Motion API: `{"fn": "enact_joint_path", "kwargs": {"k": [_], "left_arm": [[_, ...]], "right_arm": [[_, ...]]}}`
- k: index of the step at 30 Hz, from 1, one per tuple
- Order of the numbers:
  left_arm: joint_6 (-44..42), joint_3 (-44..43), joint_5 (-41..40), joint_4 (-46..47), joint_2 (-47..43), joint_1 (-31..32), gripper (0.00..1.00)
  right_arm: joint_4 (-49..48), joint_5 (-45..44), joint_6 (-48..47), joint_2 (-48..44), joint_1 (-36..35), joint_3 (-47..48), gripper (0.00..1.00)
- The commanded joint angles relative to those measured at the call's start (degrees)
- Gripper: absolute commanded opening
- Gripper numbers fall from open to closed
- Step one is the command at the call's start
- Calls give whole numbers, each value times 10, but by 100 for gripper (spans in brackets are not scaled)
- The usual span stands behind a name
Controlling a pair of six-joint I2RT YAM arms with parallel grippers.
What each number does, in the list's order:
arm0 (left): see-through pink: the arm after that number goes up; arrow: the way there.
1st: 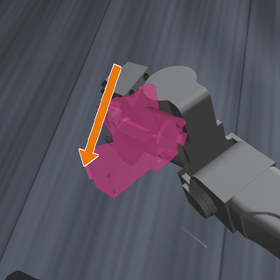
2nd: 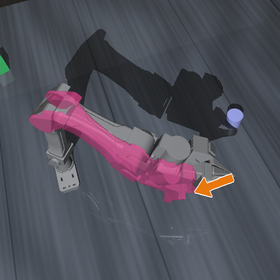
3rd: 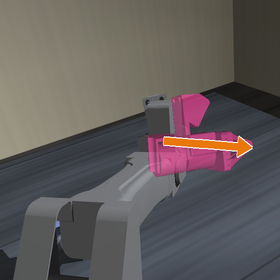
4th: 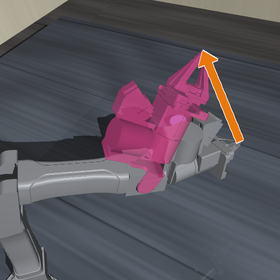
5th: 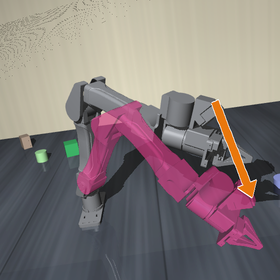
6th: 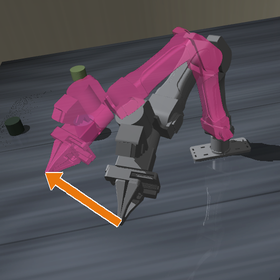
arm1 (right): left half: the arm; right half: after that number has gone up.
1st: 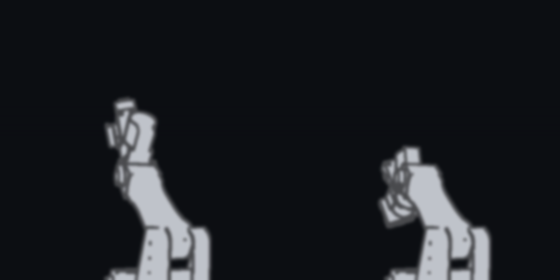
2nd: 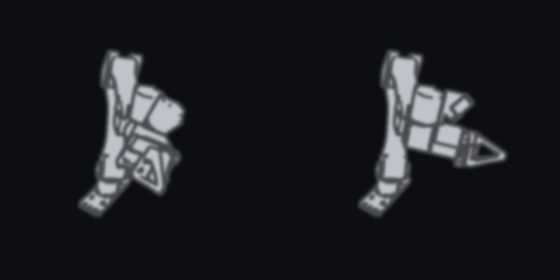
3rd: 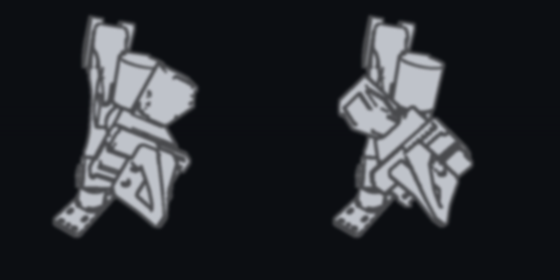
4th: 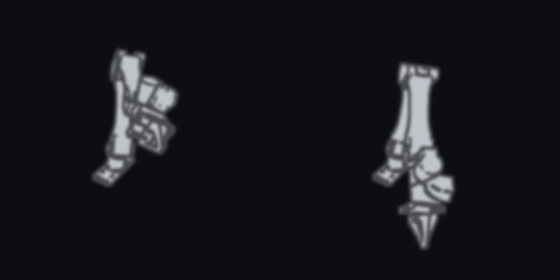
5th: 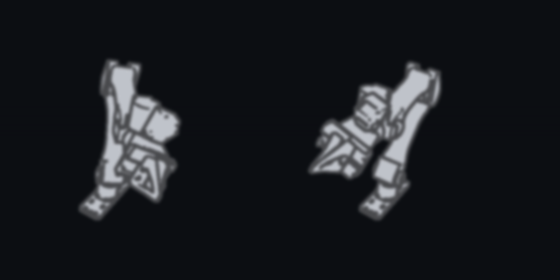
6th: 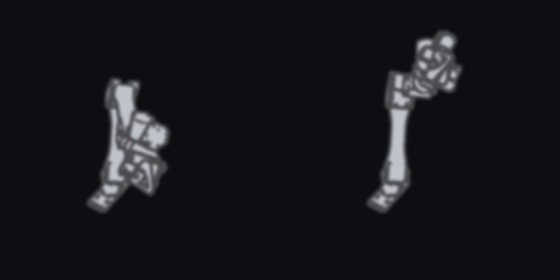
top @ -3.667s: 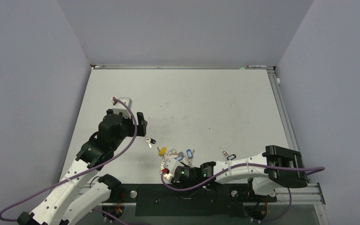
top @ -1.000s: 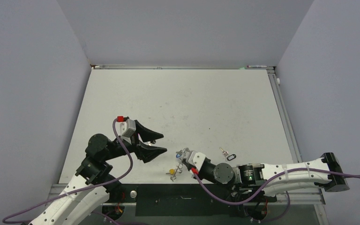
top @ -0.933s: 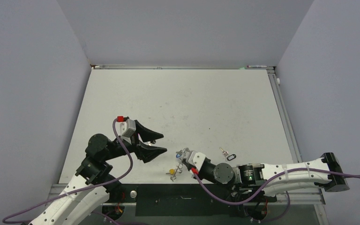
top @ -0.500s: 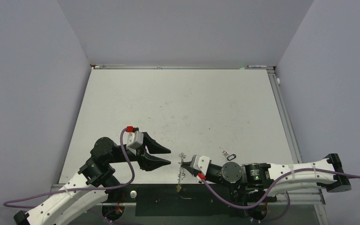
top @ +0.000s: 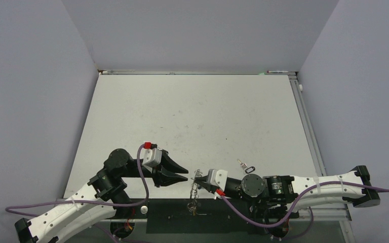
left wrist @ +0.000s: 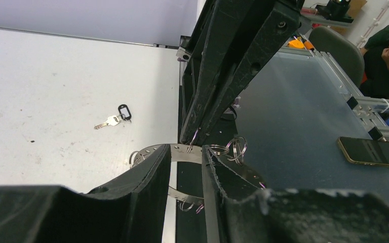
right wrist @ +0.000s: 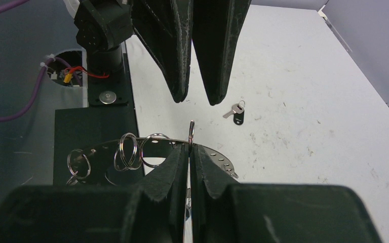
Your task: Put the keys on the keyring
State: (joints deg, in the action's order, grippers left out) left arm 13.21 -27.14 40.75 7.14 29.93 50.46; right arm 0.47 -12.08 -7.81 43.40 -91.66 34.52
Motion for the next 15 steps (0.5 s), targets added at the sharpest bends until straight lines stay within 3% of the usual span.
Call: {"fn": "enact_joint_path", "kwargs": {"k": [1, 15], "left_arm": [[-31, -10, -28, -8, 4, 19, 25], [-52, -20, -63, -32, 17, 54, 22]], "right_arm": [[-43, 10, -1, -5, -6, 36, 5], [-48, 16, 6, 4, -11, 41, 5]]}}
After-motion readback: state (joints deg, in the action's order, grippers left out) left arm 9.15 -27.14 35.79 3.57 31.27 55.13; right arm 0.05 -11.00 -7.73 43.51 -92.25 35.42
